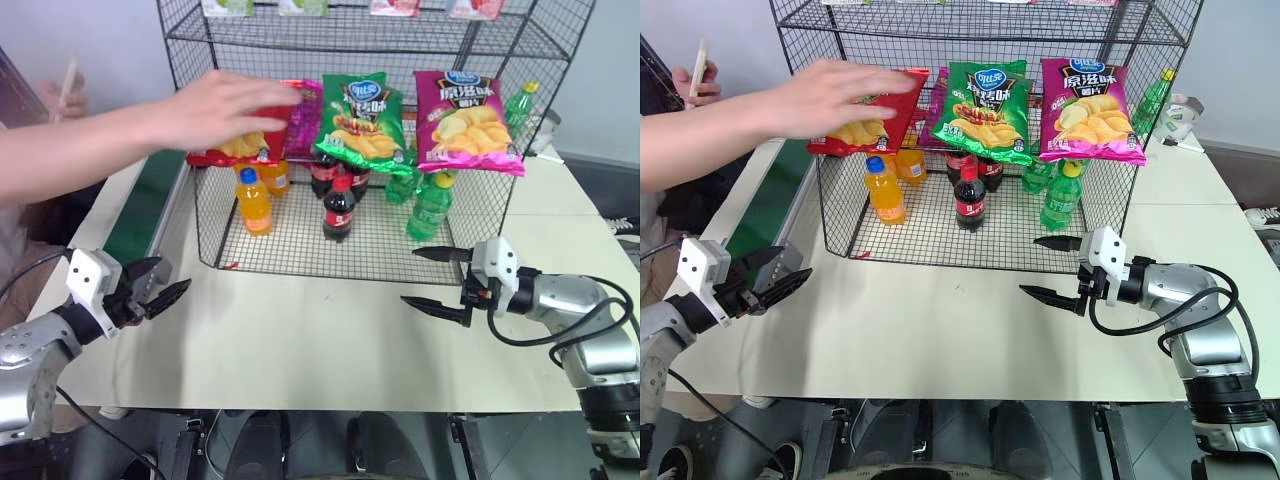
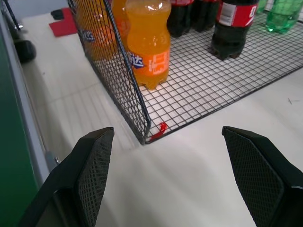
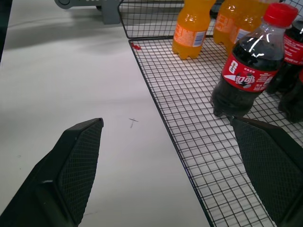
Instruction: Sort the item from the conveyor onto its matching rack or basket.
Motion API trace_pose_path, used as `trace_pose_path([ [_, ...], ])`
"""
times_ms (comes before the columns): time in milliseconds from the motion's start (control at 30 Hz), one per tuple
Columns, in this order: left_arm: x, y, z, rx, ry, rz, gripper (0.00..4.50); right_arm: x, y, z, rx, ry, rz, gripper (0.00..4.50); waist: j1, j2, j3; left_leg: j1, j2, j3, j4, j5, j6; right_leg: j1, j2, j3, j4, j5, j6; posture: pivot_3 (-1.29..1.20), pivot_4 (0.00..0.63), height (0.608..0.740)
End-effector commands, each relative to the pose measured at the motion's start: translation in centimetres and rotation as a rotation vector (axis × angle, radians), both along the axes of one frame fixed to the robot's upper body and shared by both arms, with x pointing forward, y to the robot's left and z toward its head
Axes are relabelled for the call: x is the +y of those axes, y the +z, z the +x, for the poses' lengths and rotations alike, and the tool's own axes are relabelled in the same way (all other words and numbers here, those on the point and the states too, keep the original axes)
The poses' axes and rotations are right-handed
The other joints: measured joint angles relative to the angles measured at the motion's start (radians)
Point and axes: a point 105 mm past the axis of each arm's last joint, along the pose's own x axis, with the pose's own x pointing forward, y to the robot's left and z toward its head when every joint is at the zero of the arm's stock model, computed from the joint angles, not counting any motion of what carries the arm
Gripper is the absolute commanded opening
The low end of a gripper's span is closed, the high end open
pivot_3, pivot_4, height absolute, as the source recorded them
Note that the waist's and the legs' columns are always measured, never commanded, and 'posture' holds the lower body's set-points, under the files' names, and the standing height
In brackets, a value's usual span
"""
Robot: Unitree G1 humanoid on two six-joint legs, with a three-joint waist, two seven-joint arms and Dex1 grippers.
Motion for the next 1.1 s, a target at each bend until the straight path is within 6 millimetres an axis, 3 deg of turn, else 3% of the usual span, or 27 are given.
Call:
trace_pose_path([
  [33, -0.39, 2.14, 0.04, -0.067, -0.049, -0.035, 3.90, 0.39, 0.62, 0.08, -0.030, 0.021, 0.005, 4.48, 0.000, 0.000, 0.000, 0.000, 0.000, 0.000, 0.000, 0.000, 0.000, 0.000, 0.000, 0.000, 0.000, 0.000, 0.000, 0.00, 0.150, 0.739],
  [1100, -0.37, 2.78, 0.83, -0.141, -0.036, -0.004, 3.90, 0.51, 0.50, -0.03, -0.049, 0.012, -0.010, 4.48, -0.002, 0.000, 0.000, 0.000, 0.000, 0.000, 0.000, 0.000, 0.000, 0.000, 0.000, 0.000, 0.001, 0.000, 0.000, 0.00, 0.150, 0.739],
])
